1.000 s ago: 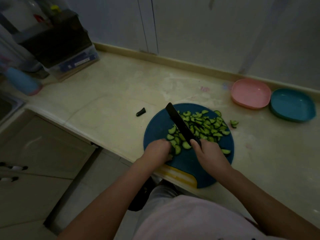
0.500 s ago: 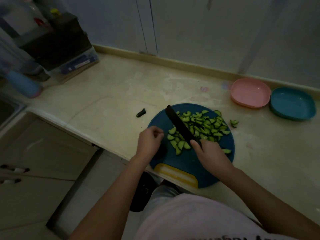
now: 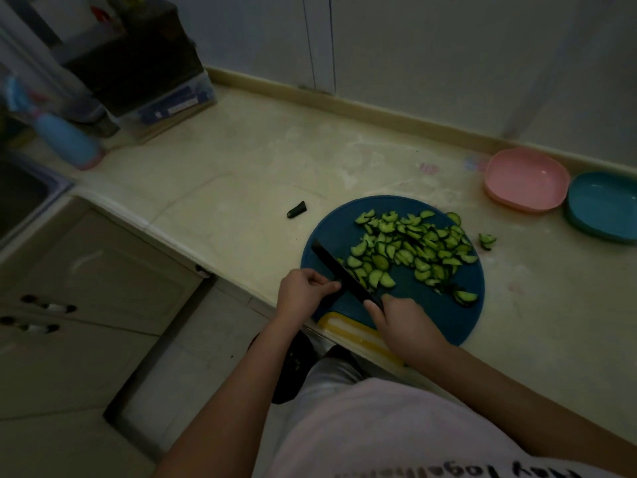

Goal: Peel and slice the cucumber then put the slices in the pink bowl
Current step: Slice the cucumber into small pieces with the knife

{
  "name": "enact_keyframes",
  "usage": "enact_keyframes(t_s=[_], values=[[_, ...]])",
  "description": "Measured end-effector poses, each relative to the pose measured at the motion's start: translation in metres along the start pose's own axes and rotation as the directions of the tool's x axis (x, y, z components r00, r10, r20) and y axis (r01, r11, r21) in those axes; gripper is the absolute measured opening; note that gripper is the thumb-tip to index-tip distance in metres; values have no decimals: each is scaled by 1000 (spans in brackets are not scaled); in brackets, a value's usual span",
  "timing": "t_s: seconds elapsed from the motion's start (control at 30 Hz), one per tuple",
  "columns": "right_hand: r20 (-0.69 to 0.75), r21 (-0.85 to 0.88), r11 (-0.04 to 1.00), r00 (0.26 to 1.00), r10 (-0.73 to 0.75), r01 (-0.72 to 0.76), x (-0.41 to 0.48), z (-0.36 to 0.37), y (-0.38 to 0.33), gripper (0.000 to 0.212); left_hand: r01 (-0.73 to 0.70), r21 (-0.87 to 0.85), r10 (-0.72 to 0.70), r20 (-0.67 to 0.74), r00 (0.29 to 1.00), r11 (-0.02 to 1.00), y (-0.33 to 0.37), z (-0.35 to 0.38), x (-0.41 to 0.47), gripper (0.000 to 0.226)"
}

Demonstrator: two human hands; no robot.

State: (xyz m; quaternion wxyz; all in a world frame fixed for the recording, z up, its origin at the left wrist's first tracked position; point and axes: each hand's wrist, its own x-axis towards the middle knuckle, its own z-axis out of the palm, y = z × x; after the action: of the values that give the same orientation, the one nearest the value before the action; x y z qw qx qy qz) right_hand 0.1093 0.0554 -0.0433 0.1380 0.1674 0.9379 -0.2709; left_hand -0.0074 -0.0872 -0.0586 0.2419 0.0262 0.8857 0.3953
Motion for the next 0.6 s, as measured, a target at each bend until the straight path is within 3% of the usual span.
enact_keyframes(t_s=[0.6], values=[[-13,31,999,999,-37,38,-7,-5,2,39,115,-27,-112,101,989,993,3,-5,11,28]])
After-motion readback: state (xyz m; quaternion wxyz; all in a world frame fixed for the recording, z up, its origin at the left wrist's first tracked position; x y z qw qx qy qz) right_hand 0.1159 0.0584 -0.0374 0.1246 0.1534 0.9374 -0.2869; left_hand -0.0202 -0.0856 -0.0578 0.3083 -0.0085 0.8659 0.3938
